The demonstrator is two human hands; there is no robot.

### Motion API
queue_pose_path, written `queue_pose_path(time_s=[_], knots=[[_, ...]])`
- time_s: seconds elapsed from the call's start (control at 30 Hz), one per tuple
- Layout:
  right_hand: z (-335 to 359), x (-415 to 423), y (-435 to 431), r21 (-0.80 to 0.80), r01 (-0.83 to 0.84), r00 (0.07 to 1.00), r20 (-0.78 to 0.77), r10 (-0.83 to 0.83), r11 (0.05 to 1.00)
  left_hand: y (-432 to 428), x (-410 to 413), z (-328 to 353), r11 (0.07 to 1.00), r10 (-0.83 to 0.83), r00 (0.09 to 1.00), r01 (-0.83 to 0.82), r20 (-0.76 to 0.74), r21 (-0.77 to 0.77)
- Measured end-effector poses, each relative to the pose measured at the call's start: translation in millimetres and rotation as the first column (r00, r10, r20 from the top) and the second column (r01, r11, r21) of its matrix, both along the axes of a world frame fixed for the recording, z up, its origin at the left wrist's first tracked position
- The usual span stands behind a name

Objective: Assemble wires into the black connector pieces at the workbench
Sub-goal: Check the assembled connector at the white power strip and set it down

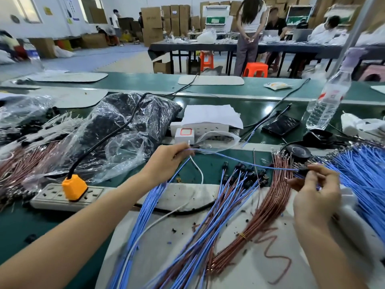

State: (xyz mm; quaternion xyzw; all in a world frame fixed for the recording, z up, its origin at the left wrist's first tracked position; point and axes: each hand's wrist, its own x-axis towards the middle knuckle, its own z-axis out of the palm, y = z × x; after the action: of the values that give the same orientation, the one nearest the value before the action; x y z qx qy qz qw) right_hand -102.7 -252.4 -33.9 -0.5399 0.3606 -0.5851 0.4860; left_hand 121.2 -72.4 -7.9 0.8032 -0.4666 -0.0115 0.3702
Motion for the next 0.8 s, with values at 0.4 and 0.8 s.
queue_pose_path(time_s=[0.4,0.8], knots=[[-16.8,6.6,1.9,-0.186,-0.205,0.859,-0.505,0.085,0.961,26.6,-61.1,76.5,0.406,-0.548,0.778,0.569,-0.307,0.715],[-20.5,13.2,19.5,-0.167,-0.501,0.445,-0.891,0.087,0.849,-8.1,2.0,-4.2,0.713,0.07,0.968,-0.218,0.241,0.667]])
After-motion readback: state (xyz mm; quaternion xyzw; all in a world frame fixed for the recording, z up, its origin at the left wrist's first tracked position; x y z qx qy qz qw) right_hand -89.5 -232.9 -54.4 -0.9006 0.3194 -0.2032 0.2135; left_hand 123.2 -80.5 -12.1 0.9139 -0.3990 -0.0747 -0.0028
